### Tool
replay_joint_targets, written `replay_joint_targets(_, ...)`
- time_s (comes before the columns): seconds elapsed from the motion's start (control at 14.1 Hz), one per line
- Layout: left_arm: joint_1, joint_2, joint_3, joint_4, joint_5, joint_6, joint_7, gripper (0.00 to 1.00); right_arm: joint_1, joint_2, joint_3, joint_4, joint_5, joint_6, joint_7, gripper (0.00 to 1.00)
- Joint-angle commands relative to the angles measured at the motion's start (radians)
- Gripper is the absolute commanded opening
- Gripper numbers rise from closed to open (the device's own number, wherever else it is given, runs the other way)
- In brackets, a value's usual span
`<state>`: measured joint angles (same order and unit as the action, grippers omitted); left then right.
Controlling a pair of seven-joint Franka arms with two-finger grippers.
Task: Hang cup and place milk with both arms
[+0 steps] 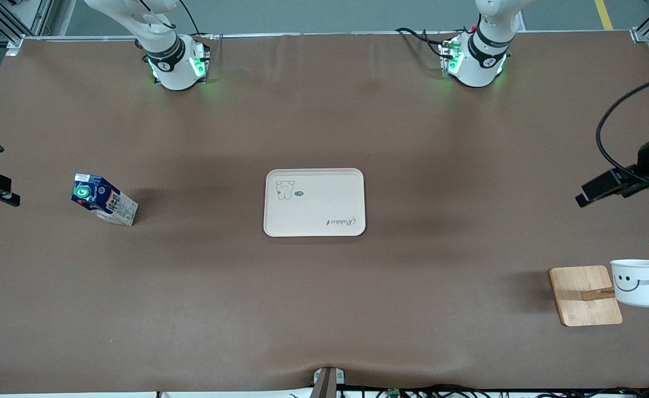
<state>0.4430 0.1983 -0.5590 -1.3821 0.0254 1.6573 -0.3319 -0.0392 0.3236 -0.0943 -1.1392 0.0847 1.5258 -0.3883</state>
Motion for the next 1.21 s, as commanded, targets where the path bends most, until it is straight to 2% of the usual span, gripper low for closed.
replay_joint_targets(0.0,0.011,-0.069,-0.016,-0.035,0.021,-0.050,-0.015,1.00,0.045,-0.086,-0.005,-0.010,0.006,-0.109,-0.003,1.00)
replay_joint_targets(0.14,0.014,-0.071,-0.021,-0.028,0.021,-0.067,0.000,1.00,0.051,-0.150,-0.004,-0.031,0.006,-0.247,-0.009,1.00)
replay_joint_targets(0.21,0.016,-0.079,-0.019,-0.028,0.022,-0.079,0.008,1.00,0.052,-0.206,-0.004,-0.092,0.004,-0.262,-0.011,1.00)
replay_joint_targets(0.36,0.019,-0.097,-0.013,-0.026,0.024,-0.122,0.042,1.00,0.050,-0.321,-0.005,-0.270,-0.016,-0.222,-0.007,1.00)
replay_joint_targets(0.43,0.020,-0.102,-0.010,-0.025,0.024,-0.142,0.051,1.00,0.056,-0.371,-0.001,-0.368,-0.028,-0.160,-0.007,1.00)
replay_joint_targets(0.5,0.022,-0.108,-0.006,-0.023,0.024,-0.146,0.053,1.00,0.079,-0.409,0.013,-0.425,-0.070,-0.127,-0.001,1.00)
replay_joint_targets(0.57,0.022,-0.111,-0.005,-0.025,0.024,-0.148,0.051,1.00,0.078,-0.414,0.016,-0.430,-0.104,-0.136,0.037,1.00)
replay_joint_targets(0.71,-0.001,-0.160,0.019,-0.046,0.024,-0.151,0.045,1.00,0.050,-0.413,0.010,-0.435,-0.103,-0.147,0.190,1.00)
replay_joint_targets(0.78,-0.064,-0.174,0.072,-0.070,0.036,-0.151,0.043,1.00,0.041,-0.413,0.010,-0.430,-0.103,-0.159,0.207,1.00)
replay_joint_targets(0.92,-0.228,-0.207,0.259,-0.098,0.042,-0.168,0.060,1.00,0.039,-0.411,0.011,-0.426,-0.105,-0.176,0.210,1.00)
replay_joint_targets(1.14,-0.352,-0.273,0.390,-0.176,0.042,-0.171,0.095,1.00,0.035,-0.359,0.011,-0.319,-0.120,-0.177,0.206,1.00)
